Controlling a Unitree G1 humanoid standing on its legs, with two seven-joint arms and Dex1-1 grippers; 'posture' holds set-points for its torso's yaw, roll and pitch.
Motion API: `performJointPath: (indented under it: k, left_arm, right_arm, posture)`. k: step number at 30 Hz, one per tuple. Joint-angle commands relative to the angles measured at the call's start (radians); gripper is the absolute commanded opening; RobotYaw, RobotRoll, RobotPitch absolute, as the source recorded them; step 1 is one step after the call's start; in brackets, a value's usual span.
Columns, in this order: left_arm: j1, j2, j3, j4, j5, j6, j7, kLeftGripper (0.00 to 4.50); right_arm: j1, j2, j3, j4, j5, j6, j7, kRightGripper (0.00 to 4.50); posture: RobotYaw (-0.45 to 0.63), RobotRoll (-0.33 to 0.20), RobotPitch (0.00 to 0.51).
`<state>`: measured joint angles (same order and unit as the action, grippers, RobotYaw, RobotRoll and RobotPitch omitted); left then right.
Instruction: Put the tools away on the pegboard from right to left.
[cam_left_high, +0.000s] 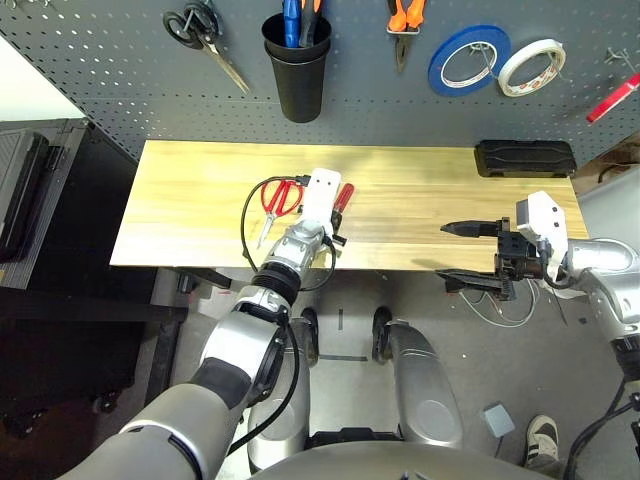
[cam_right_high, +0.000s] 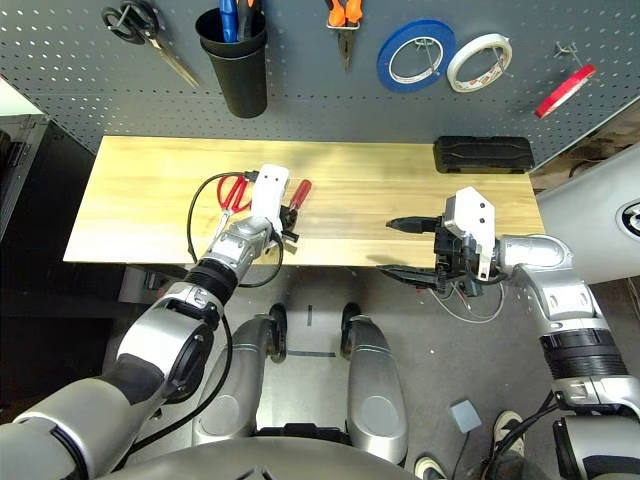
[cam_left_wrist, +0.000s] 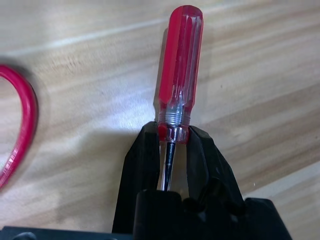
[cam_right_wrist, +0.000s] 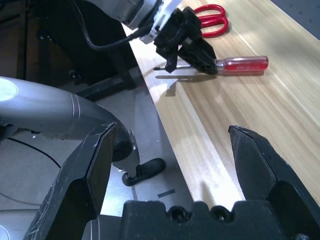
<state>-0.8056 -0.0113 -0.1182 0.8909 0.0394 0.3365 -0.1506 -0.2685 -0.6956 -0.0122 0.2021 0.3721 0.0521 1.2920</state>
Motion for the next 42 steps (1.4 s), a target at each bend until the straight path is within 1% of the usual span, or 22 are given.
performJointPath:
  k: [1,6,10,13,15,19,23,26,33,38,40,42]
  left_arm:
    - [0.081,0.016,-0.007,-0.189,-0.007,0.055,-0.042,0.8]
    - [0.248,0.062,-0.004,-0.609,-0.028,0.216,-0.074,0.8]
    - [0.333,0.087,0.021,-0.879,-0.05,0.367,-0.071,0.8]
    - [0.376,0.109,0.037,-1.041,-0.062,0.427,-0.068,0.8]
    - [0.389,0.125,0.043,-1.118,-0.069,0.439,-0.072,0.8]
    - [0.377,0.148,0.069,-1.2,-0.079,0.426,-0.068,0.8]
    - [0.339,0.163,0.08,-1.256,-0.097,0.432,-0.072,0.8]
    - [0.303,0.172,0.097,-1.296,-0.117,0.414,-0.077,0.8]
    - [0.281,0.175,0.141,-1.401,-0.153,0.461,-0.054,0.8]
    - [0.201,0.148,0.193,-1.383,-0.175,0.381,-0.024,0.8]
    - [0.17,0.143,0.204,-1.38,-0.198,0.373,-0.031,0.8]
    - [0.161,0.142,0.208,-1.382,-0.215,0.383,-0.034,0.8]
  right_arm:
    - [-0.009,0.001,-0.003,0.043,-0.011,-0.019,0.003,4.5]
    - [-0.065,0.015,0.009,0.116,-0.024,-0.051,0.017,4.5]
    - [-0.117,0.028,0.017,0.193,-0.04,-0.084,0.036,4.5]
    - [-0.163,0.04,0.024,0.253,-0.053,-0.11,0.05,4.5]
    - [-0.194,0.049,0.027,0.291,-0.063,-0.125,0.058,4.5]
    - [-0.241,0.06,0.03,0.357,-0.079,-0.151,0.071,4.5]
    - [-0.275,0.066,0.03,0.417,-0.095,-0.182,0.084,4.5]
    - [-0.296,0.069,0.027,0.455,-0.107,-0.206,0.091,4.5]
    - [-0.331,0.07,0.02,0.517,-0.121,-0.241,0.102,4.5]
    - [-0.342,0.069,0.02,0.542,-0.126,-0.259,0.106,4.5]
    - [-0.345,0.07,0.018,0.545,-0.127,-0.261,0.106,4.5]
    - [-0.35,0.07,0.018,0.554,-0.129,-0.264,0.107,4.5]
  posture:
    - [-0.08,0.0,0.336]
    - [-0.04,0.0,0.316]
    - [0.0,0.0,0.298]
    - [0.02,0.0,0.288]
    - [0.03,0.0,0.279]
    - [0.05,0.0,0.266]
    - [0.07,0.0,0.248]
    - [0.07,0.0,0.243]
    - [0.07,0.0,0.23]
    - [0.08,0.0,0.223]
    - [0.07,0.0,0.22]
    - [0.07,0.0,0.217]
